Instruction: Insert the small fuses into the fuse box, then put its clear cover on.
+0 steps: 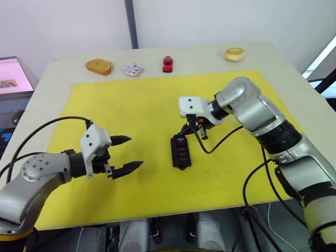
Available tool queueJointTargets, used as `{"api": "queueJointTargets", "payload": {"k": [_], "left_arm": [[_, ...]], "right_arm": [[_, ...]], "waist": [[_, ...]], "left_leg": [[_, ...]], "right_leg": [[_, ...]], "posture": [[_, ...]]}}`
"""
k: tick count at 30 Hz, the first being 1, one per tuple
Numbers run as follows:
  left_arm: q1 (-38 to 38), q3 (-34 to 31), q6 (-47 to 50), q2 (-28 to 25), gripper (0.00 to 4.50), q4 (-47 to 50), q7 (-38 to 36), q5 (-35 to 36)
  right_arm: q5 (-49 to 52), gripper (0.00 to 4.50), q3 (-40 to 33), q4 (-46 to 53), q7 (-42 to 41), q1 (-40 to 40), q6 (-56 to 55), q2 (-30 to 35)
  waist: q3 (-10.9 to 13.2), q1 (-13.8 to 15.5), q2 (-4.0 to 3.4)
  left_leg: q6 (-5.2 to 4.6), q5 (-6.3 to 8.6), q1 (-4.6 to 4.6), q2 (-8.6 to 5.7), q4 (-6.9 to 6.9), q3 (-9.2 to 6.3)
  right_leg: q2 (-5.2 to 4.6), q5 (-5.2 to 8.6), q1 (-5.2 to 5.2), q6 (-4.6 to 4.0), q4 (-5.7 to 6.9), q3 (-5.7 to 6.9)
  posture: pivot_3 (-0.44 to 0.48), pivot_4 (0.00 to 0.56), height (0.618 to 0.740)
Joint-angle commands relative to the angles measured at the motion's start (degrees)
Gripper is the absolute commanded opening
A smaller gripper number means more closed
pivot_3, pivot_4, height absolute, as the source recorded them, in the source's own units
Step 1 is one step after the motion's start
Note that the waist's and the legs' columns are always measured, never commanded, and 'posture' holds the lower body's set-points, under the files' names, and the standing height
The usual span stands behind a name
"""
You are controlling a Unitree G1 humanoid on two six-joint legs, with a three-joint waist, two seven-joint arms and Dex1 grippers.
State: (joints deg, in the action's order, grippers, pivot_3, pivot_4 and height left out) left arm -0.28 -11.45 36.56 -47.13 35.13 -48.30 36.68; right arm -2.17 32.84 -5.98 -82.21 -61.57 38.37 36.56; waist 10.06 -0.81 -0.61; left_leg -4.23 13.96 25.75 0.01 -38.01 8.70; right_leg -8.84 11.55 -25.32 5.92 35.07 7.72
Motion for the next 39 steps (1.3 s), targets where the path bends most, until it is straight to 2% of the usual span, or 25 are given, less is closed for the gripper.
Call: {"api": "queueJointTargets", "payload": {"k": [1, 15, 26, 29, 32, 39], "left_arm": [[0.1, -0.1, -1.6, 0.1, 4.48, 1.6, 0.2, -0.3], [0.4, 0.3, -2.5, 0.3, 4.48, 1.0, 0.1, -1.3], [0.1, 0.5, -2.7, 0.2, 4.48, 0.7, 0.2, -1.3], [0.2, 0.6, -2.7, 0.2, 4.50, 0.6, 0.3, -1.2], [0.2, 0.6, -2.7, 0.2, 4.50, 0.5, 0.3, -1.3], [-0.2, 0.7, -2.9, 0.1, 4.50, 0.0, 0.1, -1.4]], "right_arm": [[-0.5, 0.00, 0.5, 1.6, -0.5, -0.1, 0.4, -0.2], [0.1, 0.00, 0.7, 4.4, -0.9, 0.9, 3.8, 0.2], [0.1, 0.00, 0.1, 4.2, -0.6, 1.0, 2.2, 0.5], [0.2, 0.93, -0.5, 3.9, -0.3, 0.8, 1.8, 0.5], [0.4, 2.39, -1.4, 3.3, 0.5, 0.2, 1.5, 0.2], [2.3, 2.39, -4.2, -1.5, 0.2, -2.3, -0.9, 0.1]], "waist": [[0.0, 0.0, 0.00], [0.0, 0.0, 0.00], [0.0, 0.0, 0.00], [0.0, 0.0, 0.00], [0.0, 0.0, 0.00], [0.0, 0.0, 0.00]], "left_leg": [[0.00, 0.00, 0.00, 0.00, 0.00, 0.00], [0.01, 0.00, 0.01, 0.00, 0.02, 0.00], [0.01, 0.01, 0.02, 0.00, 0.02, 0.00], [0.01, 0.01, 0.03, 0.00, 0.02, 0.00], [0.01, 0.01, 0.05, 0.00, 0.02, 0.00], [0.01, 0.01, 0.06, 0.00, 0.02, 0.01]], "right_leg": [[0.00, 0.00, 0.00, 0.00, 0.00, 0.00], [-0.02, 0.00, -0.03, 0.00, -0.01, 0.00], [-0.02, 0.00, -0.04, 0.00, -0.01, 0.00], [-0.02, 0.00, -0.05, 0.00, -0.01, 0.00], [-0.02, 0.00, -0.06, 0.00, -0.01, 0.00], [-0.01, 0.00, -0.07, 0.00, -0.01, 0.00]], "posture": [[0.000, 0.150, 0.740], [0.000, 0.150, 0.740], [0.000, 0.150, 0.740], [0.000, 0.150, 0.740], [0.000, 0.150, 0.740], [0.000, 0.150, 0.740]]}}
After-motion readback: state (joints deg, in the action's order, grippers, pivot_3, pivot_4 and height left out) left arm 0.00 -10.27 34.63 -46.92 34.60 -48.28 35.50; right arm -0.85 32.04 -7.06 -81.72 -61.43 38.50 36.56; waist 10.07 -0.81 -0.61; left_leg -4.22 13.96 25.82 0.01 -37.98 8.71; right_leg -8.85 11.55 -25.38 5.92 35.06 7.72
